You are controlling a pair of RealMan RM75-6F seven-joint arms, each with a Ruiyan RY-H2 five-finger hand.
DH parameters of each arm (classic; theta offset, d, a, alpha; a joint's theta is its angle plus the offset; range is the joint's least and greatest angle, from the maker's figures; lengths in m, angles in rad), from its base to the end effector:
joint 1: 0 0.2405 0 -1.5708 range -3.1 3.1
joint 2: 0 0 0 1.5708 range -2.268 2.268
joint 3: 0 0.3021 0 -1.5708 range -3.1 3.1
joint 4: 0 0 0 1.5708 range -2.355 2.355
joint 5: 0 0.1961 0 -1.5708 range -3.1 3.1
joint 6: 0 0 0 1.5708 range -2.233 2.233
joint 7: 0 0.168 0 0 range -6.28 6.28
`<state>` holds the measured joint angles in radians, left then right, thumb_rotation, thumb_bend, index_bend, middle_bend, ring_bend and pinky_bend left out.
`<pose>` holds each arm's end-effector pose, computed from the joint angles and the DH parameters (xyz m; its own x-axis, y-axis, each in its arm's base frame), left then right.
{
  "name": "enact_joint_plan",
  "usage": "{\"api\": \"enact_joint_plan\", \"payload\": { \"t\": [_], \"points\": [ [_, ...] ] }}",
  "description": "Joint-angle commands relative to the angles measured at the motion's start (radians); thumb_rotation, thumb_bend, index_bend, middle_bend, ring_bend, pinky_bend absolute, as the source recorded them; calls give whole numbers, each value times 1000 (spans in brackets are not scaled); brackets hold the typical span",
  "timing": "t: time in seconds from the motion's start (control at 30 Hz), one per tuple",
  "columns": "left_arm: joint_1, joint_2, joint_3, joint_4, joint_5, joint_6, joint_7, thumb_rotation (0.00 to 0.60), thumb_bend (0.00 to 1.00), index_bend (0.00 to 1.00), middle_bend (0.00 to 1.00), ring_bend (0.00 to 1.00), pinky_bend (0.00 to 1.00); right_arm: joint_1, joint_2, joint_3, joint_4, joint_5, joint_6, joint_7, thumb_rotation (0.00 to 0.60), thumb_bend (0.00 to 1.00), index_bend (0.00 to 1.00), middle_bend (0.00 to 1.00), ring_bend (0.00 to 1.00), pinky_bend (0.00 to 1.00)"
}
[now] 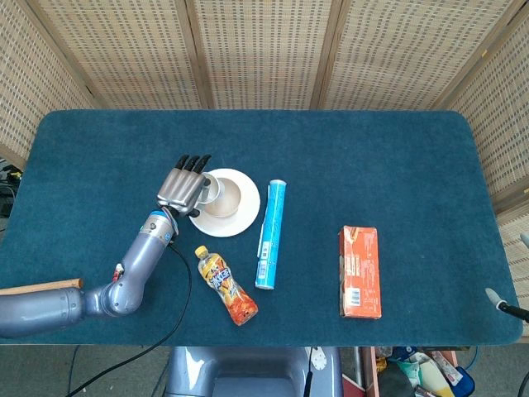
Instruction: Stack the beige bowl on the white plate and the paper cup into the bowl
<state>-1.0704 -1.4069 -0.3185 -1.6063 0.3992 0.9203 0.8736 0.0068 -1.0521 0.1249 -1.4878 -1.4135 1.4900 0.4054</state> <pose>-0.0912 0.4667 0.0412 0.5965 0.2746 0.7541 0.8007 -0.2682 -0.5357 -0.3903 -0.1925 0.2516 0.1841 0.1077 0.9770 -0.9771 0.1279 0.1700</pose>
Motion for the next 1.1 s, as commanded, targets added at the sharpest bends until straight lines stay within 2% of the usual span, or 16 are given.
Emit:
{"api": "enact_joint_plan", "payload": {
  "t": [0.03,0.43,0.97,1.03,1.1],
  "points": [
    [-50,-22,12,32,-72,6,35,600,451,640,0,0,0,3,-3,1,5,6,-10,1,600,170,0,0,0,0],
    [-156,-87,46,113,-211,-1,102,600,453,640,0,0,0,6,-6,6,33,22,-30,42,600,170,0,0,0,0],
    [-198,-160,98,221,-263,-28,101,600,454,639,0,0,0,9,-7,7,51,25,-48,74,600,170,0,0,0,0],
    [-200,-168,101,232,-265,-32,98,600,450,622,0,0,0,9,-7,7,52,25,-50,75,600,170,0,0,0,0],
    [-202,-173,103,239,-266,-34,95,600,427,533,0,0,0,9,-7,7,52,25,-50,78,600,170,0,0,0,0]
  ]
}}
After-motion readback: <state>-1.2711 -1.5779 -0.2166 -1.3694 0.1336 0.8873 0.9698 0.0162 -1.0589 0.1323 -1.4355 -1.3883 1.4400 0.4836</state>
